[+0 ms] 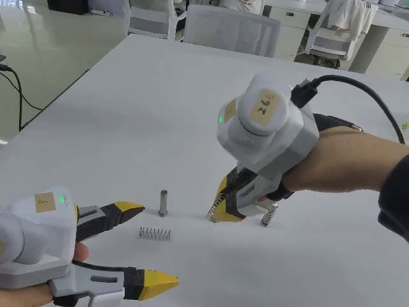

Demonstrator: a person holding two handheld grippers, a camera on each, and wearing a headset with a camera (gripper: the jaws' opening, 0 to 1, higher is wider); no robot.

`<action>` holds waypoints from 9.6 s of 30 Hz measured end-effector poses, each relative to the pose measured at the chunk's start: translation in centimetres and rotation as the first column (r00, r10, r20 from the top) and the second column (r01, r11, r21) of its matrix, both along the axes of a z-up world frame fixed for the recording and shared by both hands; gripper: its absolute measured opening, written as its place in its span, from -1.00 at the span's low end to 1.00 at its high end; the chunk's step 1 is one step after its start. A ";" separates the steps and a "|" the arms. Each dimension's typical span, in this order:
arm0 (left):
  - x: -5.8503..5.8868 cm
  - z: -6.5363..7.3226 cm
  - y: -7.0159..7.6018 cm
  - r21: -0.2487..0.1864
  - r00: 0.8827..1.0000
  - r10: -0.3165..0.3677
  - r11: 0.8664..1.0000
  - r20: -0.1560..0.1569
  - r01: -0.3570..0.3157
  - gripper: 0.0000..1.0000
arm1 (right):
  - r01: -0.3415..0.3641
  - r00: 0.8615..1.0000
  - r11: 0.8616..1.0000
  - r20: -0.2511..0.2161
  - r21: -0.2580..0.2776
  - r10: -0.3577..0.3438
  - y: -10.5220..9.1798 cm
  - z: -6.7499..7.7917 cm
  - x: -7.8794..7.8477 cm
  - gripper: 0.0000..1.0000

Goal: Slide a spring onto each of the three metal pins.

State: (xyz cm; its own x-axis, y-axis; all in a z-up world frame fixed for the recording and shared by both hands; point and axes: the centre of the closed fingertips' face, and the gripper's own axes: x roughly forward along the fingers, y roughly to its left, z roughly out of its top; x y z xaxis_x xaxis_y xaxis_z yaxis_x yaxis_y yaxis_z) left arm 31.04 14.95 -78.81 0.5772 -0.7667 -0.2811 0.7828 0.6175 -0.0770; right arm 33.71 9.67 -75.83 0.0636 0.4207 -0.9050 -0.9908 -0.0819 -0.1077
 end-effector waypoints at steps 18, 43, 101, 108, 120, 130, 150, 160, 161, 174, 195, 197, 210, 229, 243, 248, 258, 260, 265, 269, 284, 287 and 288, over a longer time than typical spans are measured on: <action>0.6 -0.1 0.6 0.010 1.000 0.028 1.000 0.013 -0.028 0.71 | 0.060 0.997 0.997 0.050 -0.039 -0.058 -1.5 -0.2 4.4 -0.83; 0.8 -0.2 1.0 0.025 0.999 0.035 0.999 0.035 -0.036 0.74 | 0.055 0.998 0.993 0.027 -0.105 -0.053 -1.0 -3.6 6.7 -0.83; 1.0 -1.0 1.2 0.024 0.999 0.042 0.999 0.022 -0.042 0.61 | 0.090 0.993 0.983 -0.060 -0.161 -0.101 -1.3 -9.4 6.4 -0.78; 0.9 -1.0 0.9 0.027 0.999 0.036 0.999 0.018 -0.036 0.60 | 0.086 0.995 0.987 -0.043 -0.137 -0.092 -1.0 -9.0 6.5 -0.61; 0.8 -1.0 0.8 0.029 0.999 0.032 0.999 0.018 -0.032 0.60 | 0.056 0.998 0.994 0.001 -0.091 -0.056 0.6 -6.6 6.2 -0.56; 0.6 -0.8 1.0 0.029 0.999 0.037 0.999 0.020 -0.038 0.59 | 0.001 1.000 0.997 -0.005 -0.073 -0.001 2.8 -5.8 4.4 -0.59; 0.5 -1.2 1.3 0.029 0.999 0.043 0.999 0.010 -0.043 0.57 | -0.061 0.996 0.997 -0.062 -0.055 0.057 6.2 -7.7 1.1 -0.73; 0.6 -1.5 1.4 0.028 0.999 0.044 0.999 0.005 -0.044 0.54 | -0.052 0.996 0.997 -0.075 -0.063 0.047 6.6 -9.2 1.0 -0.79; 0.6 -1.5 1.5 0.028 0.999 0.045 0.999 0.005 -0.045 0.54 | -0.051 0.996 0.997 -0.074 -0.062 0.047 6.6 -9.3 1.0 -0.79; 0.6 -1.7 1.7 0.030 0.999 0.050 0.998 0.001 -0.050 0.52 | -0.055 0.996 0.994 -0.079 -0.090 0.048 6.8 -10.7 1.2 -0.82; 0.4 -2.1 1.9 0.043 0.999 0.048 0.998 -0.008 -0.048 0.47 | -0.085 0.994 0.990 -0.079 -0.109 0.077 6.5 -10.1 0.3 -0.84; 0.4 -2.1 1.9 0.048 0.999 0.045 0.998 -0.007 -0.045 0.45 | -0.088 0.994 0.990 -0.075 -0.108 0.080 6.4 -9.8 0.2 -0.84; 0.1 -1.7 1.4 0.057 1.000 0.020 0.998 0.002 -0.020 0.22 | -0.115 0.989 0.990 -0.106 -0.080 0.106 5.1 -7.0 -1.7 -0.84; -0.5 -0.5 0.3 0.067 0.997 -0.057 0.996 0.050 0.053 -0.34 | -0.169 0.982 0.982 -0.098 -0.079 0.161 4.2 -4.9 -3.1 -0.84; -1.2 -0.2 -0.6 0.118 0.987 -0.137 0.985 0.086 0.126 -0.81 | -0.207 0.974 0.975 -0.108 -0.082 0.198 3.5 -4.3 -4.1 -0.84; -1.5 -0.2 -0.9 0.137 0.983 -0.158 0.980 0.093 0.145 -0.91 | -0.221 0.970 0.971 -0.120 -0.090 0.210 3.1 -4.3 -4.4 -0.84; -1.6 -0.4 -0.8 0.165 0.980 -0.173 0.974 0.103 0.154 -0.95 | -0.233 0.969 0.969 -0.103 -0.082 0.224 3.4 -3.5 -4.6 -0.85; -1.5 -0.5 -0.8 0.166 0.980 -0.172 0.974 0.102 0.154 -0.95 | -0.234 0.969 0.969 -0.097 -0.075 0.226 3.6 -3.1 -4.5 -0.85; -1.5 -0.5 -0.9 0.163 0.980 -0.171 0.975 0.099 0.154 -0.95 | -0.236 0.969 0.970 -0.090 -0.051 0.231 4.1 -2.2 -4.6 -0.85; -1.6 -0.6 -0.9 0.164 0.980 -0.174 0.974 0.098 0.157 -0.96 | -0.242 0.968 0.970 -0.084 -0.038 0.238 4.5 -1.7 -4.9 -0.85; -1.5 -0.1 -1.2 0.156 0.978 -0.174 0.975 0.111 0.156 -0.96 | -0.260 0.963 0.965 -0.059 0.018 0.261 6.3 -0.2 -5.7 -0.85; -1.6 -0.2 -1.2 0.158 0.979 -0.175 0.975 0.108 0.157 -0.96 | -0.262 0.963 0.965 -0.068 0.016 0.263 6.1 -0.4 -5.8 -0.84; -1.7 -0.2 -1.2 0.159 0.979 -0.175 0.975 0.108 0.157 -0.96 | -0.262 0.962 0.965 -0.072 0.017 0.262 6.1 -0.4 -5.9 -0.84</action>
State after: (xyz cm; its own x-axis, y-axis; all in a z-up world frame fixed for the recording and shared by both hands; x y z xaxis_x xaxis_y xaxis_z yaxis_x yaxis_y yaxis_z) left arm 29.38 13.74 -79.04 0.4820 -0.8095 -0.3352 0.8731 0.4757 0.1067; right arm 27.84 15.78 -76.27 -0.1158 0.4199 -0.9001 -0.9400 -0.3392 -0.0373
